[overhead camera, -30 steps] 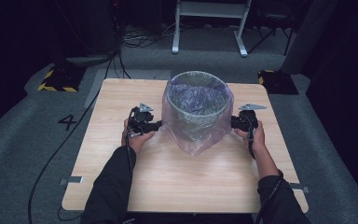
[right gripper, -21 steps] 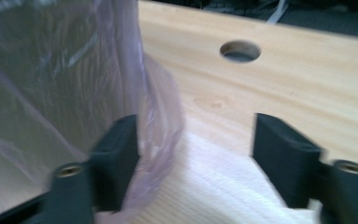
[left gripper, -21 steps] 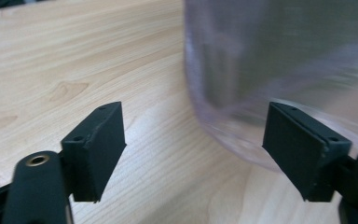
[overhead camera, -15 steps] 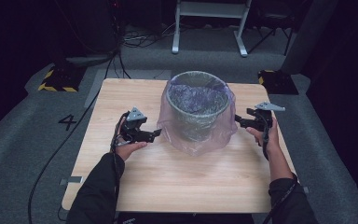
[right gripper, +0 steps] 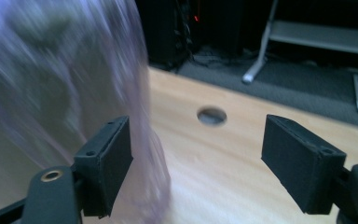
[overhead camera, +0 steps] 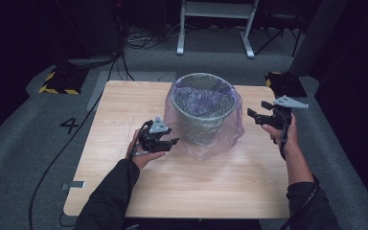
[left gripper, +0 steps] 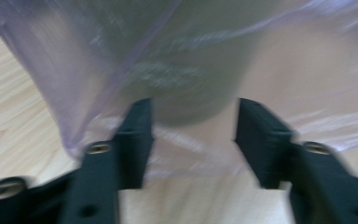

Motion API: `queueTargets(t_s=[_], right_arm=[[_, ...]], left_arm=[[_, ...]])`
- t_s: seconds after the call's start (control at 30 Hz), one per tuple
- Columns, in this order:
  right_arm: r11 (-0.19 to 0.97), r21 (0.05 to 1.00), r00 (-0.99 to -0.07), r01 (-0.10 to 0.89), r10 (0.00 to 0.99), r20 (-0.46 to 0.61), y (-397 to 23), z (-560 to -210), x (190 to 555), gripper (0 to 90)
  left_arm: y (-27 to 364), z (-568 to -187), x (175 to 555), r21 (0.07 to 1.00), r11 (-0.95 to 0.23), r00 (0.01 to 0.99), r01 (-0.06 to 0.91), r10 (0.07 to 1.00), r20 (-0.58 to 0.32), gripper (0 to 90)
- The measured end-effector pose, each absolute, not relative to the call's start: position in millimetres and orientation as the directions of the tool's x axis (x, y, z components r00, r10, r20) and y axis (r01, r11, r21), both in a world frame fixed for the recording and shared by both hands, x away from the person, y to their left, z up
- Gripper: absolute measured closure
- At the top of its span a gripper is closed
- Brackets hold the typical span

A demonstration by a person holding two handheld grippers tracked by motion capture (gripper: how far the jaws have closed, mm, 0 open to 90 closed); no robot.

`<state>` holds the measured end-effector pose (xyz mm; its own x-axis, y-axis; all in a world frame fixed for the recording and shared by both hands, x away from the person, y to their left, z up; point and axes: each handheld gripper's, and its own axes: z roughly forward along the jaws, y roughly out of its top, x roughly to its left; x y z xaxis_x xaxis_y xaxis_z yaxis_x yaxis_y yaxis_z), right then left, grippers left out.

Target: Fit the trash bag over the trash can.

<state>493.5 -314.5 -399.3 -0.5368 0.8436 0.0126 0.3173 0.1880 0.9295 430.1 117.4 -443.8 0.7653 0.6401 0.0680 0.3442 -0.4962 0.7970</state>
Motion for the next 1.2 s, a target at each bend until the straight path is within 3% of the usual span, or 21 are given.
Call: queueTargets(t_s=[0.07,0.13,0.3,0.37,0.43,0.5,0.6,0.7,0.87,0.97,1.2], right_arm=[[0.181,0.939,-0.55,0.291,0.835,0.01,-312,-385,491,24.2],[0.179,0.947,-0.56,0.265,0.828,0.0,-309,-372,489,23.8],[0.161,0.964,-0.595,0.21,0.804,-0.005,-296,-343,484,23.6],[0.164,0.968,-0.609,0.192,0.793,-0.013,-289,-332,484,23.5],[0.169,0.968,-0.627,0.184,0.779,-0.017,-279,-321,484,23.6],[0.178,0.967,-0.637,0.185,0.771,-0.02,-270,-315,485,23.7],[0.215,0.959,-0.662,0.185,0.749,-0.04,-253,-308,488,23.0],[0.268,0.943,-0.695,0.197,0.717,-0.058,-236,-306,491,22.3],[0.3,0.932,-0.715,0.202,0.696,-0.069,-215,-304,495,21.9],[0.32,0.924,-0.716,0.21,0.694,-0.078,-206,-306,498,21.9],[0.338,0.917,-0.716,0.212,0.692,-0.09,-195,-306,502,23.1]], left_arm=[[115,-449,434,0.781,-0.524,0.761,0.341,0.641,0.097,61.7],[115,-454,438,0.78,-0.524,0.758,0.343,0.644,0.1,75.5],[117,-462,447,0.793,-0.482,0.755,0.373,0.655,0.043,82.8],[118,-463,448,0.797,-0.47,0.757,0.379,0.653,0.025,77.8],[120,-463,448,0.796,-0.467,0.753,0.385,0.657,0.021,63.7],[122,-462,446,0.794,-0.458,0.753,0.399,0.658,0.002,56.1],[125,-459,440,0.792,-0.455,0.751,0.408,0.66,-0.008,31.5],[130,-457,430,0.789,-0.472,0.77,0.393,0.638,-0.002,22.6],[141,-464,408,0.782,-0.477,0.765,0.402,0.645,-0.001,16.6],[149,-474,393,0.781,-0.467,0.776,0.414,0.63,-0.034,16.4],[159,-493,370,0.739,-0.519,0.776,0.431,0.63,-0.01,15.9]])
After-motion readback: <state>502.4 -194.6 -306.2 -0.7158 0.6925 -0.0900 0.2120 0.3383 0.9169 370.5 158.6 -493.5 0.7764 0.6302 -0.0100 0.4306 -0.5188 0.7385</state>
